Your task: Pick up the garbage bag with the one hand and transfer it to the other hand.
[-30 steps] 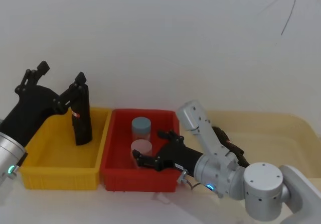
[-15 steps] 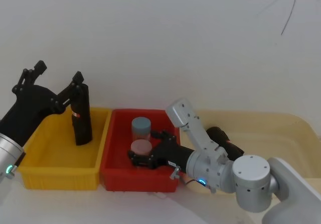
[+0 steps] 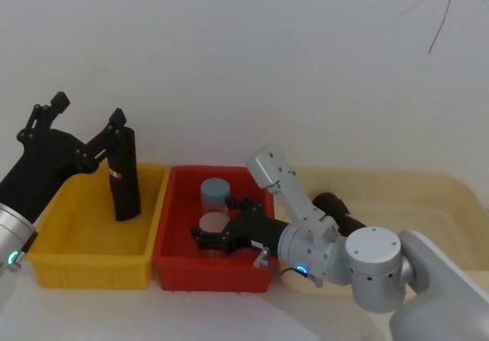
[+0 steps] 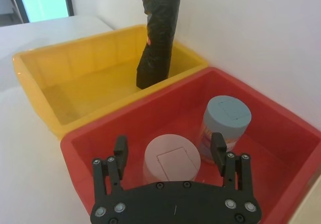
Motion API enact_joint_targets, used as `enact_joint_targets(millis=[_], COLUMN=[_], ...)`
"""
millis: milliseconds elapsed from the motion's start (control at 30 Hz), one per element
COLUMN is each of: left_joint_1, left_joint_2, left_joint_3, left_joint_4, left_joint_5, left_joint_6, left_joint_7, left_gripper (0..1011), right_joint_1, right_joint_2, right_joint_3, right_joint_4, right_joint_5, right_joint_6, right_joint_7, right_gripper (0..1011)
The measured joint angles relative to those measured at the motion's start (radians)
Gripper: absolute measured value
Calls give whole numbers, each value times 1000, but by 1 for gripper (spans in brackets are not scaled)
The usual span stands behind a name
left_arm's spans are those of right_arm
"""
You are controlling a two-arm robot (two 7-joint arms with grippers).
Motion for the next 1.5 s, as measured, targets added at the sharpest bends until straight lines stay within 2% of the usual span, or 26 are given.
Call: enact_joint_targets(millis=[500, 700, 733, 900, 1233, 1500], left_joint_1=[0, 0, 0, 0, 0, 0], left_joint_2=[0, 0, 0, 0, 0, 0], left_joint_3=[-1, -1, -1, -1, 0, -1], left_joint_4=[0, 0, 0, 0, 0, 0], left_joint_5=[0, 0, 0, 0, 0, 0], left_joint_6=[0, 0, 0, 0, 0, 0], left_joint_7=[1, 1, 1, 1, 1, 1], left_gripper=[1001, 1001, 1001, 1001, 1001, 1001], right_joint_1=[26, 30, 30, 30, 13, -15], right_joint_2=[-13, -17, -18, -19, -10, 17], right_joint_3=[-15, -17, -16, -10, 14, 55], right_joint_4=[57, 66, 67, 66, 7, -117], right_joint_5=[-22, -33, -34, -36, -28, 3], right_joint_6=[11, 9, 8, 7, 7, 7], right_joint_7=[3, -5, -7, -12, -20, -29], right_gripper=[992, 865, 807, 691, 668, 667])
